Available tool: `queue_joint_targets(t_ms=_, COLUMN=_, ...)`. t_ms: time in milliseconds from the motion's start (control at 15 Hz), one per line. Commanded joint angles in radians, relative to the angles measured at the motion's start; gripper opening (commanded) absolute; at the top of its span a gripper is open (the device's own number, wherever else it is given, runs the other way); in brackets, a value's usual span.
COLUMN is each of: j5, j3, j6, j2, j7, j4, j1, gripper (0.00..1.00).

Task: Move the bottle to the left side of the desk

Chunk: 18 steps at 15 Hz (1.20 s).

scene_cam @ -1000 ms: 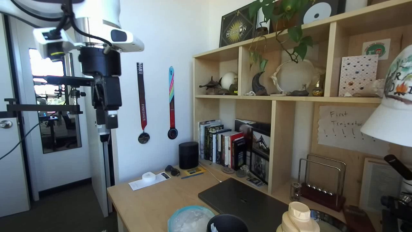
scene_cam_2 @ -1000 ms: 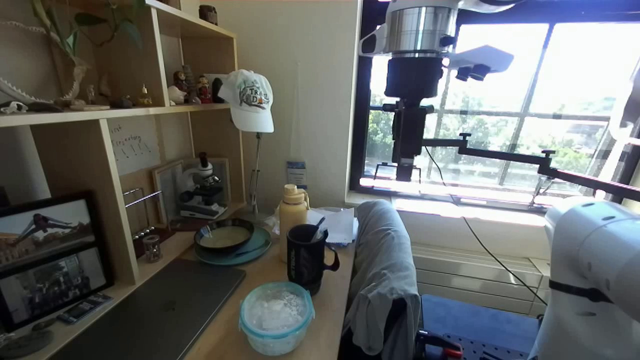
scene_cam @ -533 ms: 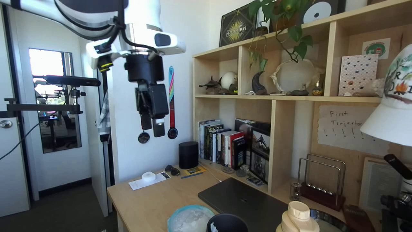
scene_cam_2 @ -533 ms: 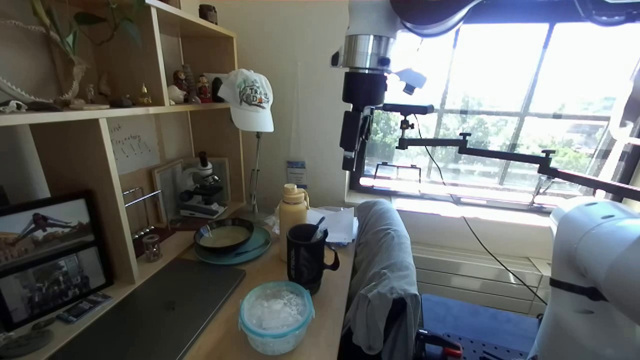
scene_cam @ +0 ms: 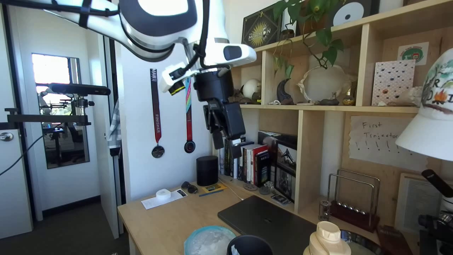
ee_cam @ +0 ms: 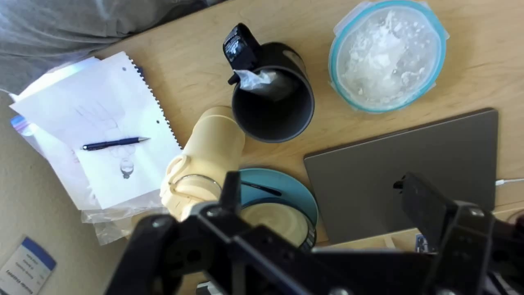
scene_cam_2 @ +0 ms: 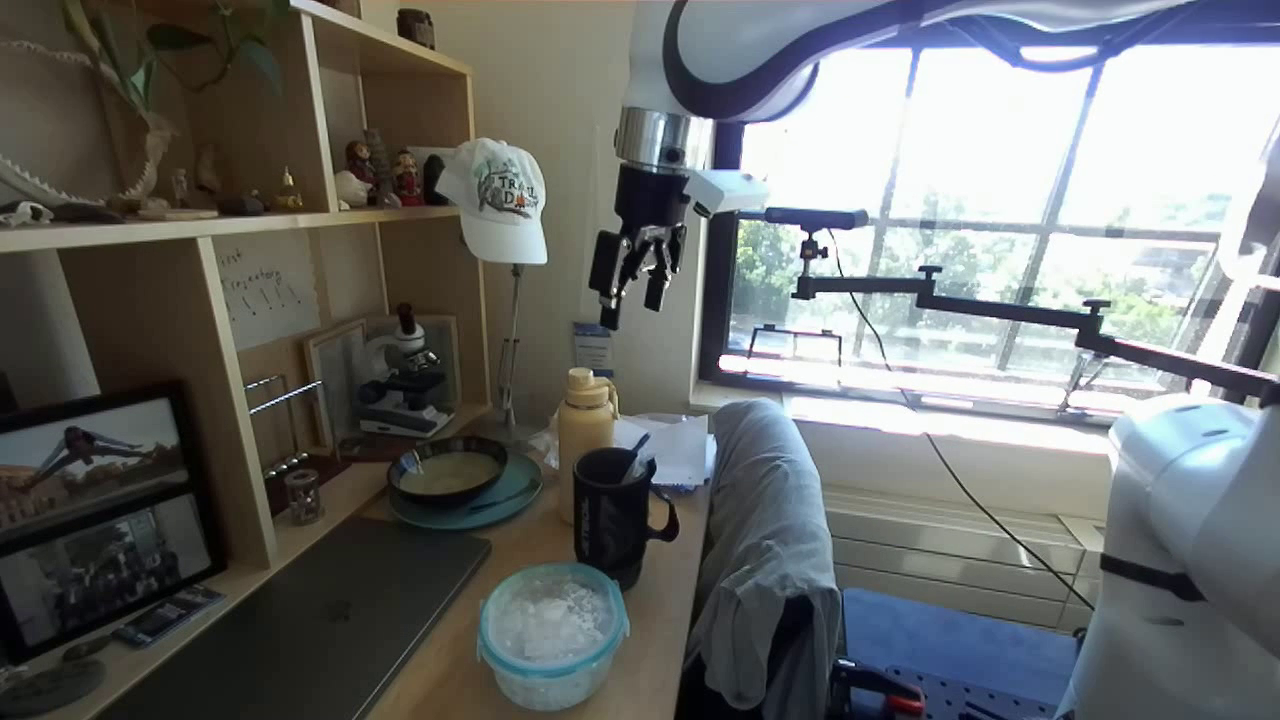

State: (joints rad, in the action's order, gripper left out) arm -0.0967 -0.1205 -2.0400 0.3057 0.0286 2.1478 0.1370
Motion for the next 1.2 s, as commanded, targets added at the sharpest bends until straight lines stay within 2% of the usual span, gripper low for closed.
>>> queue_joint_targets(t_ms=0, j5=-0.021, j3=-0.003, j6=-0.040, j2=-0.106, j7=0.083, j4=-0.085, j1=0.025, gripper=1.00)
queue_joint_targets(t_ms=533, j5=-0.040, j3=-0.030, j6=-0.157, j2=-0.268, j7=0.230, j4=-0.178, j1=0.060, gripper=1.00)
queue_joint_targets(t_ms=1133, j5=-0.026, j3=-0.098, j6=-0.243, j2=-0.419, j7=0.312, j4=-0.257, j1=0.075, gripper=1.00)
